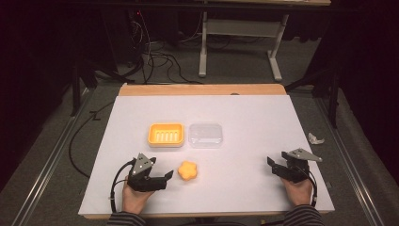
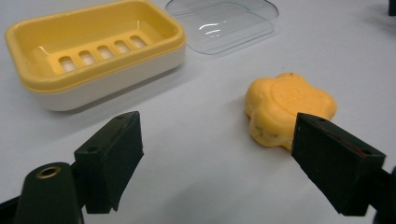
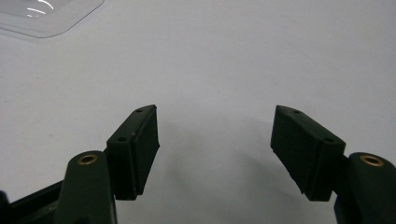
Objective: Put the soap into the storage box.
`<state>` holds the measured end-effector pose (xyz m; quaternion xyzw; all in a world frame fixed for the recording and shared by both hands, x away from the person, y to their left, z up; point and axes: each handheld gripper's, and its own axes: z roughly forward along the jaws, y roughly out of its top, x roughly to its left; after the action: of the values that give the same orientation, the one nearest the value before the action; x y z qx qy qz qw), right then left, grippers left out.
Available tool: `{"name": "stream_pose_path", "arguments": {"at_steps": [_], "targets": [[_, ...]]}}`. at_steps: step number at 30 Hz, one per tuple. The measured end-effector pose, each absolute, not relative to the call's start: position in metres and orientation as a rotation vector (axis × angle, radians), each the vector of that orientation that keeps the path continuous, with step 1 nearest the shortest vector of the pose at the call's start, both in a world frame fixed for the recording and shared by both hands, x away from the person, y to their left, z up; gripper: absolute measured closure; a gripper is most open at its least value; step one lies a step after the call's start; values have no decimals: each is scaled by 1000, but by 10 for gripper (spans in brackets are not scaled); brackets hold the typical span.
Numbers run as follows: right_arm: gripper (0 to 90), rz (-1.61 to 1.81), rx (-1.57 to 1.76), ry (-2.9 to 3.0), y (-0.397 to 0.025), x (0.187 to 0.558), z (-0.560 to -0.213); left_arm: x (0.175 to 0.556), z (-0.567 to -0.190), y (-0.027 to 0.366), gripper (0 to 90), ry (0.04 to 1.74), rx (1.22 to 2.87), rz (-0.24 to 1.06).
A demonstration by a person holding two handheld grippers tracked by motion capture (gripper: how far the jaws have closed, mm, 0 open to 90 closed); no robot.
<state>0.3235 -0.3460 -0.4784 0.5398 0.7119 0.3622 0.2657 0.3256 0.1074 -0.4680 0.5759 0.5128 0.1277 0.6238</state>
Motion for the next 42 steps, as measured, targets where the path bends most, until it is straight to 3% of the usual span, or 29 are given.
{"name": "stream_pose_path", "arguments": {"at_steps": [23,42], "targets": [[325,976,1450,1920,-345,323,-478,311,-464,63,110,1100,1401,214],[323,973,1449,1915,-345,323,-478,324,-481,32,123,1129,1505,278]]}}
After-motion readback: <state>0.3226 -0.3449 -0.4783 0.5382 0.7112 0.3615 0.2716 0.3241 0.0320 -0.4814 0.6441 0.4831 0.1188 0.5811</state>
